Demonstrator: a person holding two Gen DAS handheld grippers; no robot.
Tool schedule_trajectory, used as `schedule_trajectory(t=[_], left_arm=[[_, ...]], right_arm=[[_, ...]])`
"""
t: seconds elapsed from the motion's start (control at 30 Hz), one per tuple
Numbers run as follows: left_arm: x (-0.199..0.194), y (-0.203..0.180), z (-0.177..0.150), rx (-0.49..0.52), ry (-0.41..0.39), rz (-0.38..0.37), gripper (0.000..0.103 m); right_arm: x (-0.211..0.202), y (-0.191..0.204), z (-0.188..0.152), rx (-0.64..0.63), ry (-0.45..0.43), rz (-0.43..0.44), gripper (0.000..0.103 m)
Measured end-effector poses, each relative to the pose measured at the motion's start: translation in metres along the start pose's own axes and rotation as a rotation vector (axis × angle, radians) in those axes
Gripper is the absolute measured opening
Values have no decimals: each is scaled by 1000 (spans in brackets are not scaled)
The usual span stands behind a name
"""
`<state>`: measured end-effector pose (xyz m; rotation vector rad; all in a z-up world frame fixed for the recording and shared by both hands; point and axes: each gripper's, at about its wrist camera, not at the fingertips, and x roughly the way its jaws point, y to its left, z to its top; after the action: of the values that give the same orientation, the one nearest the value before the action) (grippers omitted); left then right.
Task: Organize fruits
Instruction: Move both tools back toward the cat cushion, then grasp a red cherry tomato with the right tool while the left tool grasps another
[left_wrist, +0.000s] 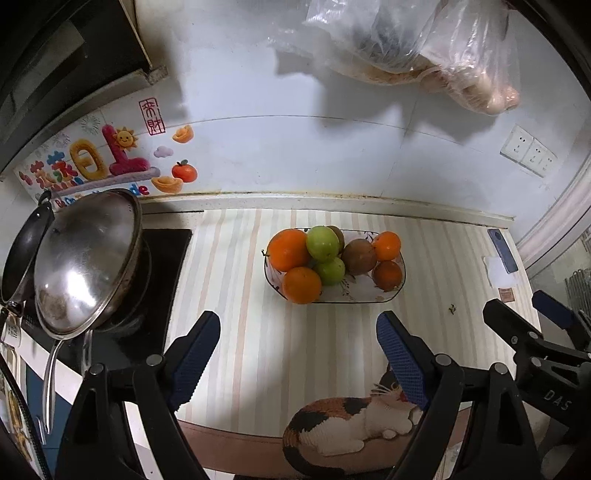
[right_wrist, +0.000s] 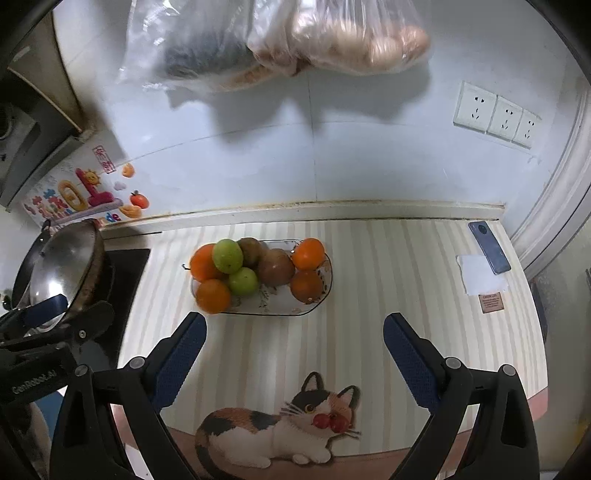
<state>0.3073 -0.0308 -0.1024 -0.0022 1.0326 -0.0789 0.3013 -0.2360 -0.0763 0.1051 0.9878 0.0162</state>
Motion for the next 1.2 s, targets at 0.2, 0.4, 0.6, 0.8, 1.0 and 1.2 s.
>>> schedule_trajectory(t=[0.2, 0.4, 0.6, 0.8, 1.0, 1.2], left_arm=[[-10, 2, -9, -5, 4, -15, 87], [-15, 1, -9, 5, -12, -12, 87], [4, -6, -11, 29, 7, -7, 98], [55, -25, -26, 85, 114, 21, 98], [123, -62, -58, 196, 285, 13, 98], [175, -88, -87, 261, 429, 9, 98]], right_arm=[[-24, 10, -4, -1, -26, 14, 99], [-28, 14, -5, 8, -32, 28, 99], [-1, -2, -13, 63, 35, 36, 99], [67, -50, -52, 166, 207, 5, 99], [144, -107, -120, 348, 400, 47, 81], [189, -137, -169, 491, 483, 136, 52]])
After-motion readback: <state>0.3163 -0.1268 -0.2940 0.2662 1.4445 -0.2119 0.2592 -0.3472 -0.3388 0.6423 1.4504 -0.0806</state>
